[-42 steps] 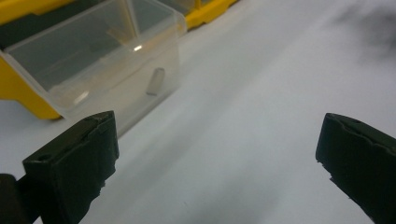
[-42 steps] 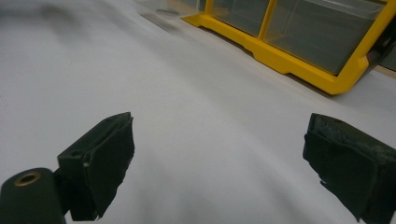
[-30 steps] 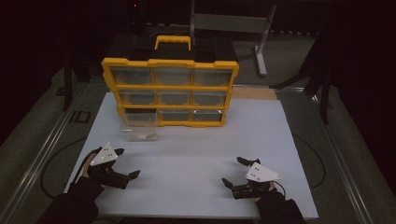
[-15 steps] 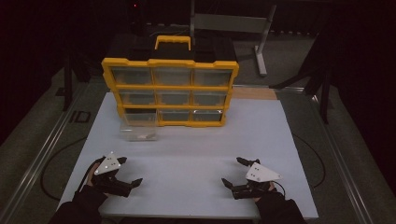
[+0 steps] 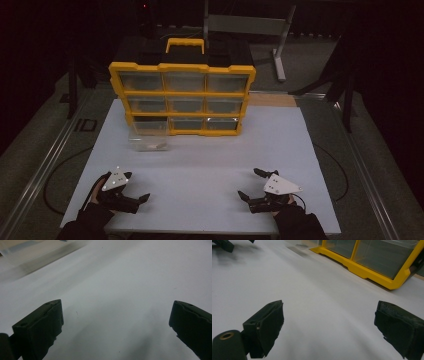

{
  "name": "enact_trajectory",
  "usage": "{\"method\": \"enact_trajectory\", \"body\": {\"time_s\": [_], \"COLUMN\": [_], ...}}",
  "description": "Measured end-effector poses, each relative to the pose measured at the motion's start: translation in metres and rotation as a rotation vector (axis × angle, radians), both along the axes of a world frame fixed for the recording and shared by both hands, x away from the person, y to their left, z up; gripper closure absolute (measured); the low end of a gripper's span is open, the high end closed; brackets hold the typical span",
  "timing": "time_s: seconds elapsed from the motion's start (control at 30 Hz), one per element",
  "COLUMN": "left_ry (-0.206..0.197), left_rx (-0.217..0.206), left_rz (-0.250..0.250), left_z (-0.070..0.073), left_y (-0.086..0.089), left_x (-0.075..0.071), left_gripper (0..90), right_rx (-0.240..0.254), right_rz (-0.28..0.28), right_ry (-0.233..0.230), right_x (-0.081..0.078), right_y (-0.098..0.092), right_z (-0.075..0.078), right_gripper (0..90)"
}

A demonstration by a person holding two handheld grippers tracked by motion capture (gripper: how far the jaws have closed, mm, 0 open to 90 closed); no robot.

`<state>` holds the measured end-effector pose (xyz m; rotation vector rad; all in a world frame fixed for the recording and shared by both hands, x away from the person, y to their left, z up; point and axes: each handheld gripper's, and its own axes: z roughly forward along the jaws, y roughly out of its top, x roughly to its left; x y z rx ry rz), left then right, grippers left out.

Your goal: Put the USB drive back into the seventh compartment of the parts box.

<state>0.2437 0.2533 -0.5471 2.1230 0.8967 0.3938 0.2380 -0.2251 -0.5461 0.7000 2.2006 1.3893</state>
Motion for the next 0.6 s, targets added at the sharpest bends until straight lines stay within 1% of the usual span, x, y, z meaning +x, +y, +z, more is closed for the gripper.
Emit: {"method": "enact_trajectory", "body": {"time_s": [0.1, 0.13, 0.2, 0.33, 0.4, 0.5, 0.6], "left_ry": [-0.007, -0.008, -0.01, -0.009, -0.007, -0.006, -0.009], "left_rx": [0.006, 0.008, 0.012, 0.009, 0.008, 0.007, 0.004], "left_rz": [0.004, 0.006, 0.011, 0.024, 0.026, 0.027, 0.023], "left_z": [-0.0005, -0.0007, -0.0009, -0.0009, -0.0009, -0.0012, -0.0004], "left_y": [-0.0006, -0.0004, -0.0004, 0.0004, 0.0006, 0.0004, -0.0005], "left_x": [-0.0004, -0.0004, -0.0004, -0.0002, 0.0, -0.0005, -0.001], "left_gripper": [0.5, 0.5, 0.5, 0.5, 0.5, 0.5, 0.5], "right_rx": [-0.005, 0.004, 0.0, 0.003, -0.008, -0.003, -0.008], "right_rz": [0.004, 0.006, 0.007, 0.005, 0.007, 0.003, 0.004], "right_ry": [-0.002, 0.001, 0.002, 0.001, 0.005, 0.008, 0.002], "right_x": [0.0, 0.0006, 0.0002, 0.001, 0.0004, 0.0011, 0.0007], "right_y": [0.0002, 0.0005, 0.0013, 0.0014, 0.0014, 0.0014, 0.0018], "right_z": [-0.0006, -0.0007, -0.0016, -0.0014, -0.0016, -0.0013, -0.0018], "right_gripper": [8.9, 8.9, 8.9, 9.0, 9.0, 9.0, 9.0]}}
